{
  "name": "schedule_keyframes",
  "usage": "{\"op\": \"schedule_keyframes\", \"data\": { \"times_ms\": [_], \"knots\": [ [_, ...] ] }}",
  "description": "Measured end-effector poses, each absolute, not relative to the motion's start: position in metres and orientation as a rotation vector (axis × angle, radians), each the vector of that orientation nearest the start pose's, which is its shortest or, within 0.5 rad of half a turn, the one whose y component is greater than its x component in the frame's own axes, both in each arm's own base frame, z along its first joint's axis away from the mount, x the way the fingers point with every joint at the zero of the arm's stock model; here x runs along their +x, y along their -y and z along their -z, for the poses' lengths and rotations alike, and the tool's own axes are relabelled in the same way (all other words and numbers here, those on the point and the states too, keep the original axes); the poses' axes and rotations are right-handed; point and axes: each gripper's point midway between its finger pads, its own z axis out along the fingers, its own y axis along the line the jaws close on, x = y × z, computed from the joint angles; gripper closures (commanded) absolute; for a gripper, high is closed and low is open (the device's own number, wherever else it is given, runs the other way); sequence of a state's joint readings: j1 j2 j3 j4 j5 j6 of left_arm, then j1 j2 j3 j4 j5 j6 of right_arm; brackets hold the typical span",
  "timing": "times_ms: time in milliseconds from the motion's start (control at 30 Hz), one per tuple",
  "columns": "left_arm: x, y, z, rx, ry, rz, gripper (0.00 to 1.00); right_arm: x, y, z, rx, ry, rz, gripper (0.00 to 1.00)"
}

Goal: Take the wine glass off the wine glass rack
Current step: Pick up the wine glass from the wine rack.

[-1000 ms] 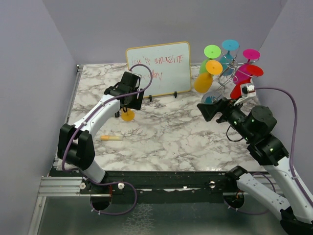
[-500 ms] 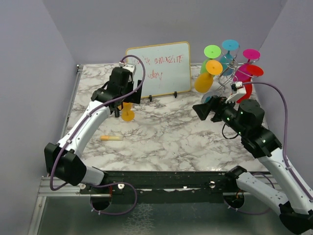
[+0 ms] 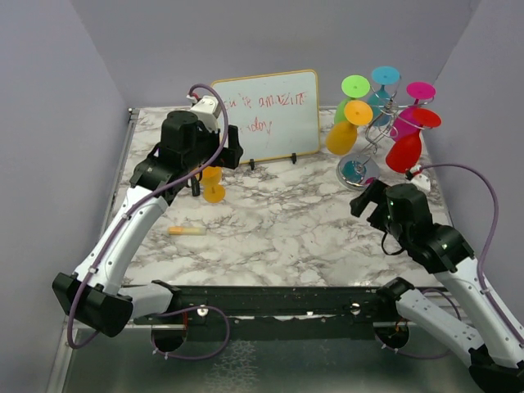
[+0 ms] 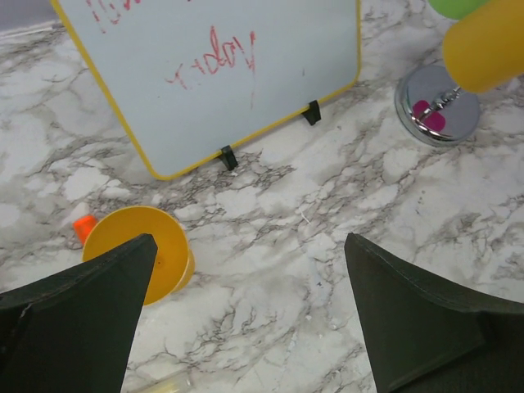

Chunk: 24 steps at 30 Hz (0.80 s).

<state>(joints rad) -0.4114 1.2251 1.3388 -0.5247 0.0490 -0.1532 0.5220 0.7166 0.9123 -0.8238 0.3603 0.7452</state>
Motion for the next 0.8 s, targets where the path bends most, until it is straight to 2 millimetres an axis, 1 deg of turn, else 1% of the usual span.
{"op": "schedule_keyframes", "data": {
  "times_ms": [67, 133, 300, 400, 500, 567, 633, 700, 733, 767, 800],
  "knots": [
    [0.339, 0.172, -0.313, 0.313, -1.979, 0.454, 0.01, 0.212, -0.073, -0.216, 0.515, -2.135, -0.286, 0.00],
    [0.338, 0.176, -0.312, 0.327, -1.983, 0.479, 0.01, 0.208, -0.067, -0.210, 0.567, -2.145, -0.254, 0.00],
    [0.334, 0.184, -0.311, 0.346, -1.989, 0.534, 0.01, 0.202, -0.060, -0.194, 0.649, -2.172, -0.214, 0.00],
    [0.333, 0.187, -0.310, 0.349, -1.989, 0.555, 0.01, 0.204, -0.056, -0.185, 0.693, -2.187, -0.185, 0.00],
    [0.331, 0.189, -0.307, 0.355, -1.998, 0.571, 0.01, 0.215, -0.047, -0.171, 0.781, -2.199, -0.174, 0.00],
    [0.330, 0.189, -0.305, 0.354, -2.001, 0.574, 0.01, 0.229, -0.036, -0.152, 0.902, -2.209, -0.235, 0.00],
    [0.328, 0.188, -0.304, 0.353, -2.004, 0.574, 0.01, 0.236, -0.014, -0.120, 1.070, -2.225, -0.289, 0.00],
    [0.327, 0.188, -0.302, 0.353, -2.005, 0.574, 0.01, 0.234, 0.002, -0.089, 1.206, -2.245, -0.333, 0.00],
    [0.325, 0.187, -0.301, 0.353, -2.007, 0.574, 0.01, 0.229, 0.006, -0.076, 1.265, -2.257, -0.362, 0.00],
    [0.324, 0.186, -0.300, 0.354, -2.008, 0.573, 0.01, 0.224, 0.008, -0.068, 1.304, -2.265, -0.396, 0.00],
    [0.323, 0.186, -0.299, 0.353, -2.009, 0.573, 0.01, 0.222, 0.008, -0.066, 1.323, -2.262, -0.437, 0.00]
  ]
}}
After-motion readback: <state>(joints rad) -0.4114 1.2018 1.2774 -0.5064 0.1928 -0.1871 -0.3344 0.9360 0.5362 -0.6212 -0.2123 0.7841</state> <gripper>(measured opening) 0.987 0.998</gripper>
